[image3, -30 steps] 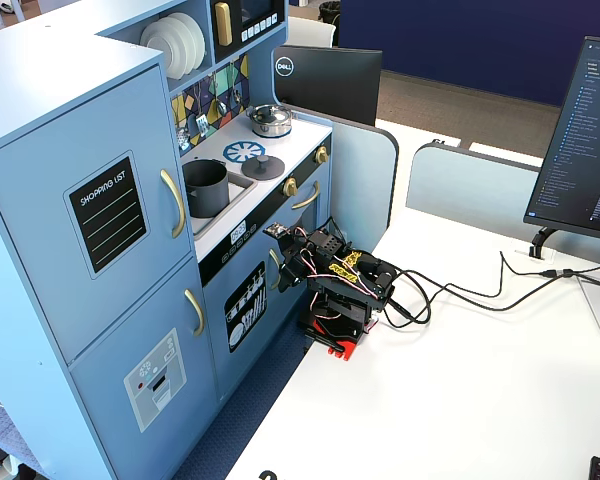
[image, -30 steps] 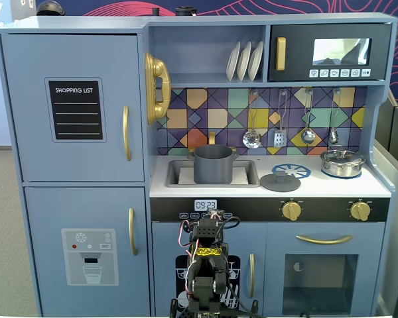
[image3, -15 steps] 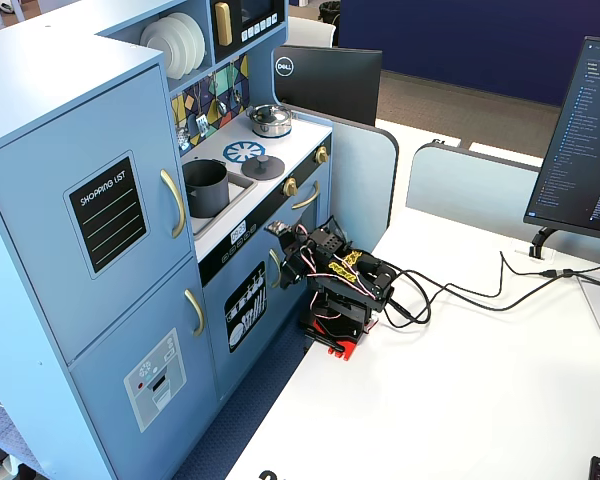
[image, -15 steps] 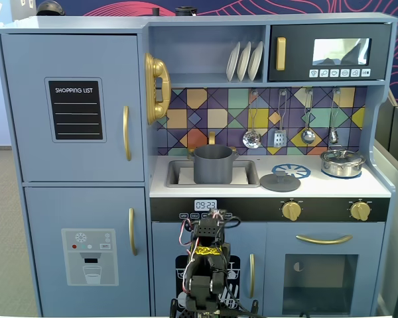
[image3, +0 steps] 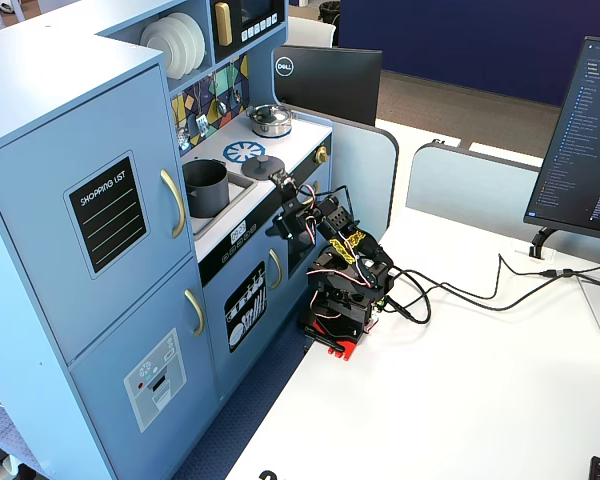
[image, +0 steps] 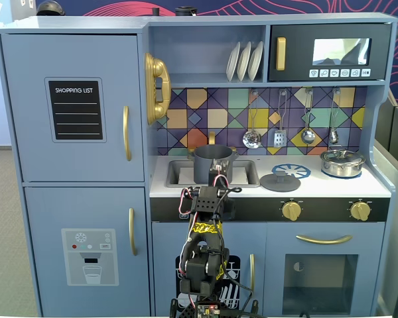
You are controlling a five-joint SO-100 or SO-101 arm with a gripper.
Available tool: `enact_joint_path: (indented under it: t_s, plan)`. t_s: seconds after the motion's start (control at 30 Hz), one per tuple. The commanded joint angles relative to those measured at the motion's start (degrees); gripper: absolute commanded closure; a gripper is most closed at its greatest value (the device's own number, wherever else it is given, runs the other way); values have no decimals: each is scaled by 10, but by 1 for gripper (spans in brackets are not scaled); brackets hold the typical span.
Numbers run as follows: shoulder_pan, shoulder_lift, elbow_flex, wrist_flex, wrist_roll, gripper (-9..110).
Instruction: Pick up the lid from the counter and put it on the gray recipient
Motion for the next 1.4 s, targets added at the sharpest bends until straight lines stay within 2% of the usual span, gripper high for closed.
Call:
enact_joint_path:
  t_s: [0.0,0.1,0.3,0.47,0.57,0.7,1.03,1.37]
  plan:
    - [31,-16,-62,-62,-10,101]
    - [76,-9,-62,-148,-24,101]
    - [173,-9,-34,-308,13,101]
    - [216,-35,35,-477,44,89]
    - [216,-56,78,-568,41,87]
    - [221,-120,76,-635,33,84]
    - [253,-236,47,-721,31,77]
    - [249,-363,-17,-770,20,77]
